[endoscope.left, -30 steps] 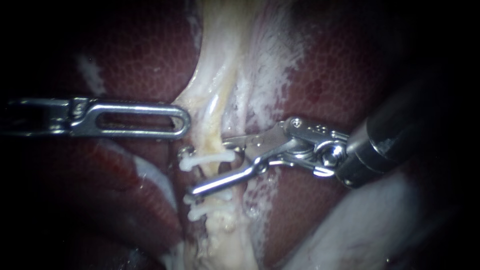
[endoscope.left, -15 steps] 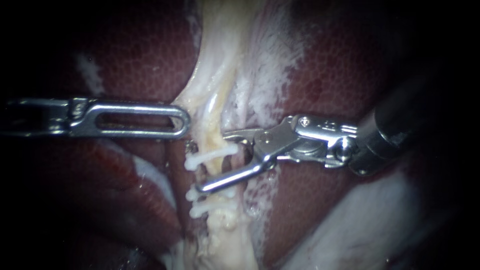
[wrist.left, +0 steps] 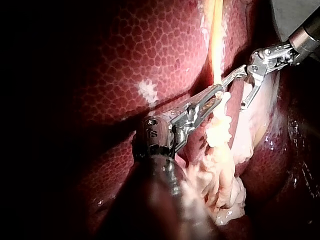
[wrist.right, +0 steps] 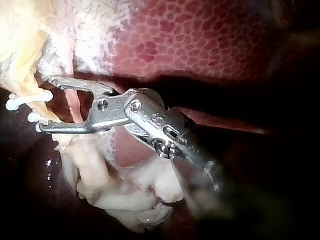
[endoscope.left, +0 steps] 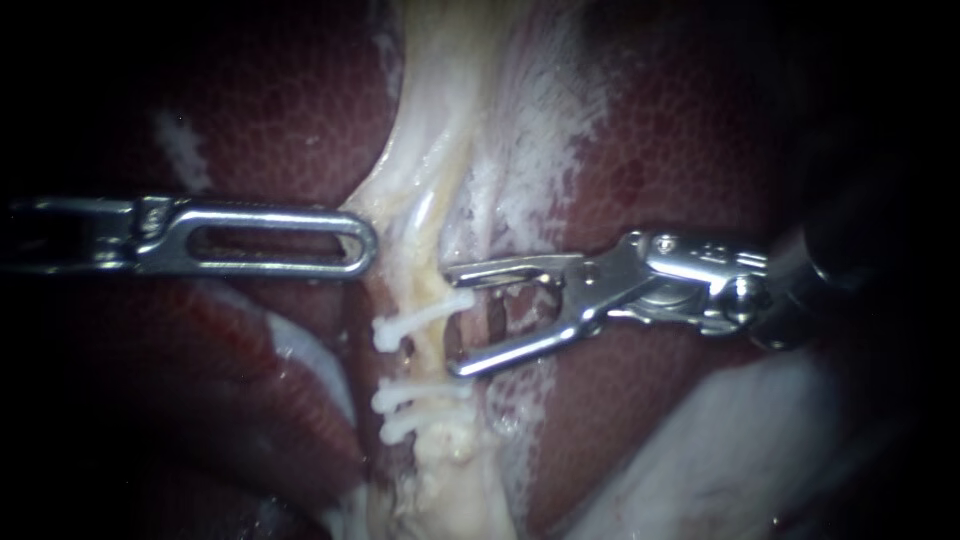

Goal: Going back third clip left tube

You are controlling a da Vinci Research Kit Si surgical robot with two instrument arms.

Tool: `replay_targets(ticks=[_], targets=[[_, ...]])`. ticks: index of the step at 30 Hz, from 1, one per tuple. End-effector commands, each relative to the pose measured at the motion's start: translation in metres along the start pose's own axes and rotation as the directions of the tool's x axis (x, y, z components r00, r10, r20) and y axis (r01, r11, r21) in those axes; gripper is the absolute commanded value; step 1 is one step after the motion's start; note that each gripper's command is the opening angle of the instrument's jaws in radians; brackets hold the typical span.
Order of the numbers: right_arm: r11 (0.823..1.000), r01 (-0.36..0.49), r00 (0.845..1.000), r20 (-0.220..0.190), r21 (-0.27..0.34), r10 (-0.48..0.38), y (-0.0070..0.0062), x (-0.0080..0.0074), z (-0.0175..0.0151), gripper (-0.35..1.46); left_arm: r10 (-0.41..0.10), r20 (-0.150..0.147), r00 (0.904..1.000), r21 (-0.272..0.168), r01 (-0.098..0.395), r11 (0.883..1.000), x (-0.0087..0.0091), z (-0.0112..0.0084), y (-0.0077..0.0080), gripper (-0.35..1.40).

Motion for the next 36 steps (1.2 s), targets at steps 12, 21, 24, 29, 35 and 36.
replay_targets(ticks=[12, 21, 24, 29, 35, 36], targets=[[0.999, 0.037, 0.999, 0.005, -0.034, -0.037, -0.0016, 0.0024, -0.0068, 0.60, 0.000, 0.000, 1.0000, 0.000, 0.000, 1.000, 0.0000, 0.0001, 0.0002, -0.35], [0.998, 0.052, 0.999, 0.016, -0.039, -0.051, -0.0027, 0.0042, -0.0083, 0.60, 0.000, 0.000, 1.0000, 0.000, 0.000, 1.000, 0.0001, 0.0001, 0.0004, -0.35], [0.998, 0.051, 0.999, 0.015, -0.040, -0.051, -0.0029, 0.0044, -0.0082, 0.60, 0.000, 0.000, 1.0000, 0.000, 0.000, 1.000, 0.0001, 0.0002, 0.0003, -0.35], [0.997, 0.063, 0.998, 0.017, -0.042, -0.062, -0.0031, 0.0045, -0.0077, 0.60, 0.000, 0.000, 1.0000, 0.000, 0.000, 1.000, 0.0001, 0.0002, 0.0003, -0.35], [0.996, 0.075, 0.997, 0.019, -0.048, -0.075, -0.0034, 0.0045, -0.0070, 0.60, 0.001, 0.000, 1.0000, -0.001, -0.001, 1.000, 0.0002, 0.0003, 0.0004, -0.35], [0.996, 0.081, 0.997, 0.021, -0.048, -0.080, -0.0035, 0.0045, -0.0070, 0.60, 0.001, 0.001, 1.0000, -0.001, -0.001, 1.000, 0.0002, 0.0003, 0.0004, -0.35]])
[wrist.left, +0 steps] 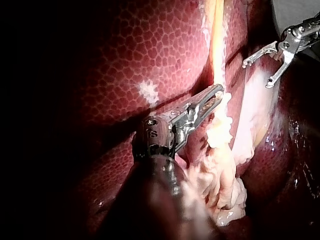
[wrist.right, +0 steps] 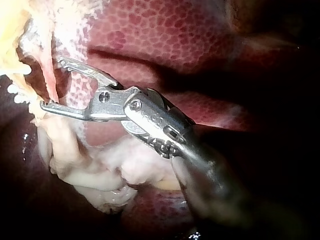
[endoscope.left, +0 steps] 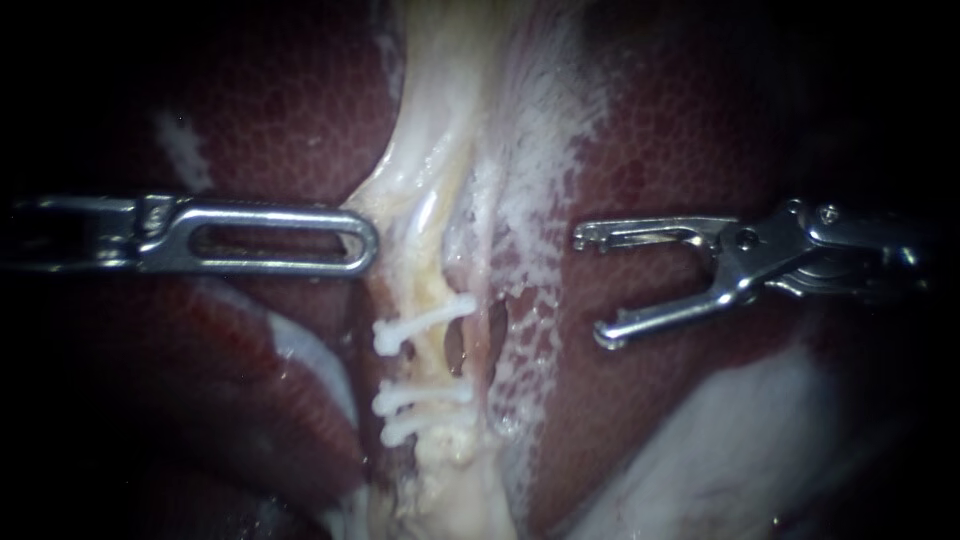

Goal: Going back third clip left tube

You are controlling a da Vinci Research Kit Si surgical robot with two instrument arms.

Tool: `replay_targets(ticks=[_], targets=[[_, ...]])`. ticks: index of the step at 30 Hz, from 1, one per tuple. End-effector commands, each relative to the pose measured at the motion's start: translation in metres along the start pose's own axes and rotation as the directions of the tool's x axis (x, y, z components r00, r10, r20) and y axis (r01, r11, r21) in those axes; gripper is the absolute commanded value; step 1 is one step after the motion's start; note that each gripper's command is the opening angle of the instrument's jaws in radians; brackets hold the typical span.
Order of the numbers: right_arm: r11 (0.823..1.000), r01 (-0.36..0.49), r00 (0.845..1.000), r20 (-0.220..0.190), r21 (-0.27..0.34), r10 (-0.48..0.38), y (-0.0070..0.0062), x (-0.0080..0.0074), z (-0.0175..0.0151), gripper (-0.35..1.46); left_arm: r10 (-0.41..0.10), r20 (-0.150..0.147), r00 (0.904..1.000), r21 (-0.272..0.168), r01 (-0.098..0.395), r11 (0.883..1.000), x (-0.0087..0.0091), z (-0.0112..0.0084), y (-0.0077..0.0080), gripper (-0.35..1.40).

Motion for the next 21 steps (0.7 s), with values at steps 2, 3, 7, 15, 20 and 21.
replay_targets(ticks=[2, 3, 7, 15, 20, 21], targets=[[1.000, 0.004, 1.000, 0.001, -0.006, -0.004, -0.0001, 0.0000, -0.0001, 0.60, 0.000, 0.001, 1.0000, -0.001, 0.000, 1.000, 0.0000, 0.0000, 0.0000, -0.35], [1.000, 0.003, 1.000, 0.001, -0.010, -0.003, -0.0002, 0.0000, -0.0001, 0.60, 0.000, 0.001, 1.0000, -0.001, 0.000, 1.000, 0.0000, 0.0000, 0.0000, -0.35], [1.000, 0.014, 1.000, 0.005, -0.010, -0.014, -0.0004, 0.0000, -0.0003, 0.60, 0.000, 0.001, 1.0000, -0.001, 0.000, 1.000, 0.0000, 0.0000, 0.0000, -0.35], [1.000, 0.014, 1.000, 0.008, -0.007, -0.014, -0.0008, 0.0000, -0.0006, 0.60, 0.001, 0.001, 1.0000, -0.001, -0.001, 1.000, 0.0001, 0.0001, 0.0001, -0.35], [1.000, 0.015, 1.000, 0.008, -0.007, -0.015, -0.0009, -0.0001, -0.0007, 0.60, 0.001, 0.001, 1.0000, -0.001, -0.001, 1.000, 0.0001, 0.0003, 0.0005, -0.35], [1.000, 0.015, 1.000, 0.008, -0.007, -0.015, -0.0009, -0.0001, -0.0007, 0.60, 0.002, 0.001, 1.0000, -0.001, -0.002, 1.000, 0.0002, 0.0004, 0.0006, -0.35]])
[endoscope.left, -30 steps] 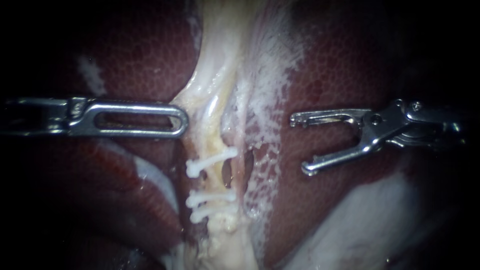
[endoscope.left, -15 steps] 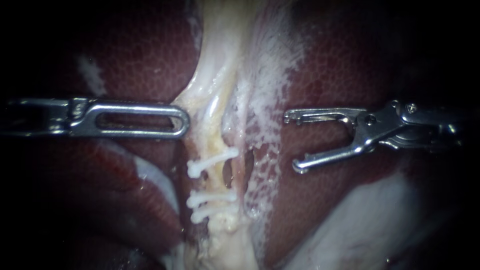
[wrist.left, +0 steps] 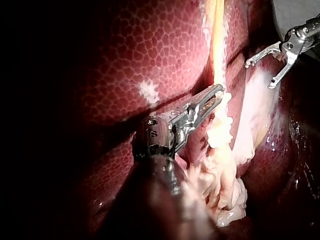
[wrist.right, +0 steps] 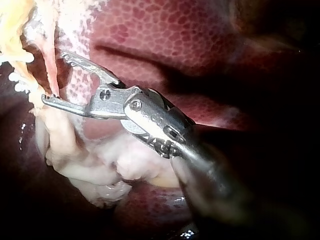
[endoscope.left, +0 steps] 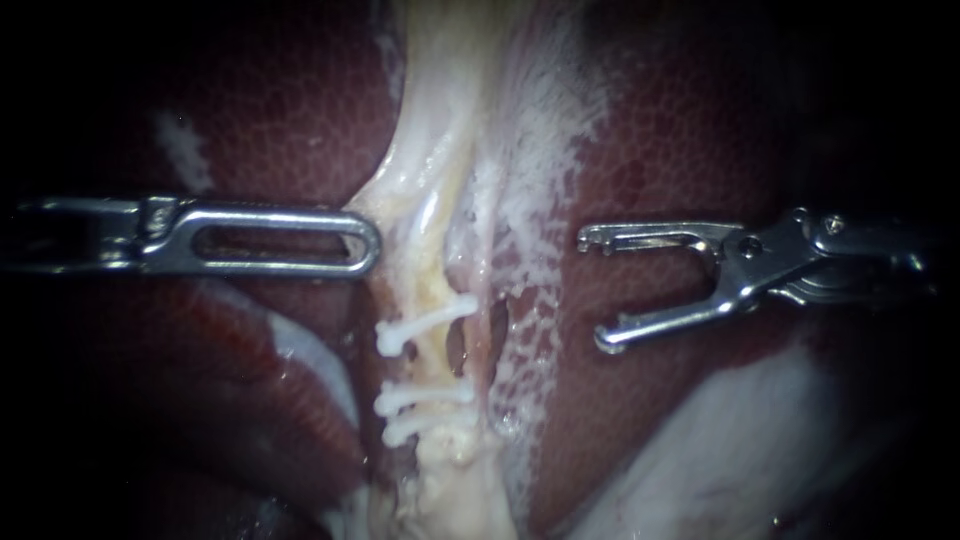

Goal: Going back third clip left tube

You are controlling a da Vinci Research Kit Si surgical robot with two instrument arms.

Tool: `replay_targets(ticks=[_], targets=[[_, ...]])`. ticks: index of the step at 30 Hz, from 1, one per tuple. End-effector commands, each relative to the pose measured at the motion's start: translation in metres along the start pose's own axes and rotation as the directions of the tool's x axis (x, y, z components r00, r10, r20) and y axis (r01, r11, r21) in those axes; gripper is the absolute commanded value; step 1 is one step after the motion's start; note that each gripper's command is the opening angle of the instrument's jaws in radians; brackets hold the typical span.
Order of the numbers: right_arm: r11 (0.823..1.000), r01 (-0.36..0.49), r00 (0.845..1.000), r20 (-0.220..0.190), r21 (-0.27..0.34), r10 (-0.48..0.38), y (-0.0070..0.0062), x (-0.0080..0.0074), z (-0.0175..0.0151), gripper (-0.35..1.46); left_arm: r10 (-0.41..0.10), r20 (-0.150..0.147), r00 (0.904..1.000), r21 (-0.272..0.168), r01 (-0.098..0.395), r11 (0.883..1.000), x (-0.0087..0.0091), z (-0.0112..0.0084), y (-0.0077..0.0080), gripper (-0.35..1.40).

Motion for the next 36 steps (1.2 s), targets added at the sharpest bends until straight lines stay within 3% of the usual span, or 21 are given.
replay_targets(ticks=[1, 11, 21, 36], targets=[[1.000, 0.000, 1.000, 0.000, 0.000, 0.000, -0.0001, 0.0000, 0.0000, 0.60, 0.001, 0.000, 1.0000, 0.000, -0.001, 1.000, 0.0002, 0.0002, 0.0002, -0.35], [1.000, 0.000, 1.000, 0.000, 0.000, 0.000, -0.0002, 0.0000, 0.0001, 0.60, 0.021, 0.000, 0.9998, -0.015, -0.021, 1.000, 0.0019, 0.0033, 0.0028, -0.35], [1.000, 0.000, 1.000, 0.001, 0.000, 0.000, -0.0004, 0.0000, 0.0000, 0.60, 0.018, -0.008, 0.9998, -0.017, -0.018, 1.000, 0.0025, 0.0050, 0.0032, -0.35], [1.000, 0.000, 1.000, 0.002, 0.001, 0.000, -0.0004, 0.0000, -0.0001, 0.60, 0.019, -0.008, 0.9998, -0.017, -0.019, 1.000, 0.0025, 0.0051, 0.0032, -0.35]])
